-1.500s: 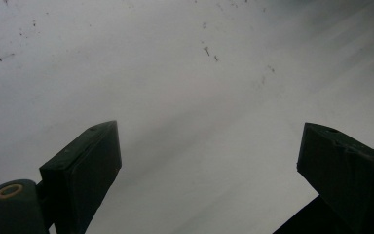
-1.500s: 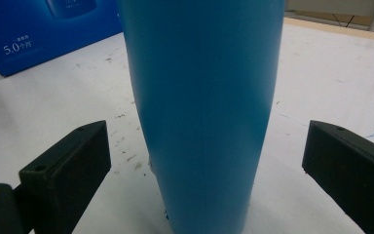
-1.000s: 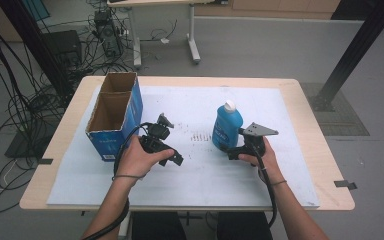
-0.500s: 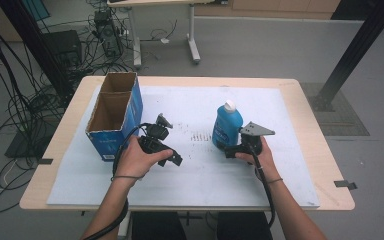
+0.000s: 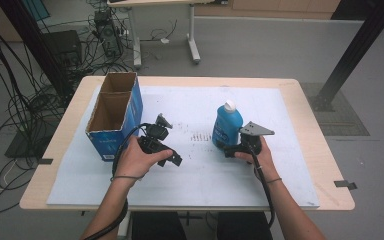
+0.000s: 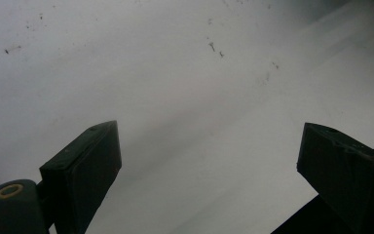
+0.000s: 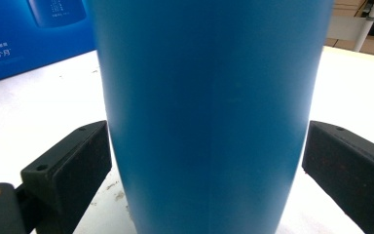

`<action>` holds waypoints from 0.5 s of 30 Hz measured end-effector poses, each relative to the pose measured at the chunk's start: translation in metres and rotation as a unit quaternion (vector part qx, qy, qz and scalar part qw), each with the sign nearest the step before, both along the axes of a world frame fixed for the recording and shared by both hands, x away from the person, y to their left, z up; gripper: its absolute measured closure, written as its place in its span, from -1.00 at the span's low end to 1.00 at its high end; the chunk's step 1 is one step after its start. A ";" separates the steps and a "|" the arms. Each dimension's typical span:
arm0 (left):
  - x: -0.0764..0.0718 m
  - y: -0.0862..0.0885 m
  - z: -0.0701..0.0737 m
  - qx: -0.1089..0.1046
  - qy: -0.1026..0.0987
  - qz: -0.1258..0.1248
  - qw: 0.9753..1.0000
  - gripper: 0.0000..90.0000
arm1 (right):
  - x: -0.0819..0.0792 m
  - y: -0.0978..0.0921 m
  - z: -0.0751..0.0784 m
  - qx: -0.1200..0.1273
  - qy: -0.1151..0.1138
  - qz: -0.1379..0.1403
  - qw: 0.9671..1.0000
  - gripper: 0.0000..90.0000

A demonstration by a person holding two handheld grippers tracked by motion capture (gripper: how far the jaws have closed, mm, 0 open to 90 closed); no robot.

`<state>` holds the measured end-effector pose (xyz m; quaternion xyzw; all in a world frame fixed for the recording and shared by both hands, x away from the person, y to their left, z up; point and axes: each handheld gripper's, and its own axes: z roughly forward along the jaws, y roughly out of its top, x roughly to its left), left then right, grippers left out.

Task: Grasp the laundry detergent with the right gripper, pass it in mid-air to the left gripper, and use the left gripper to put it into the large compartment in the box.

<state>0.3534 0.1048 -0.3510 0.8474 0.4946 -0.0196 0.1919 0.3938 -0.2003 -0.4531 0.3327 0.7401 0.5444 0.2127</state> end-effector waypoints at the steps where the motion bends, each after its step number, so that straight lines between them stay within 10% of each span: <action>1: 0.000 0.000 0.000 -0.001 0.000 0.000 1.000 -0.79 | 0.000 0.000 0.000 0.001 0.000 0.000 1.000 -0.92; 15: 0.000 -0.002 0.000 0.002 0.002 -0.002 1.000 -0.79 | 0.000 -0.001 0.000 0.002 0.000 -0.002 1.000 -0.91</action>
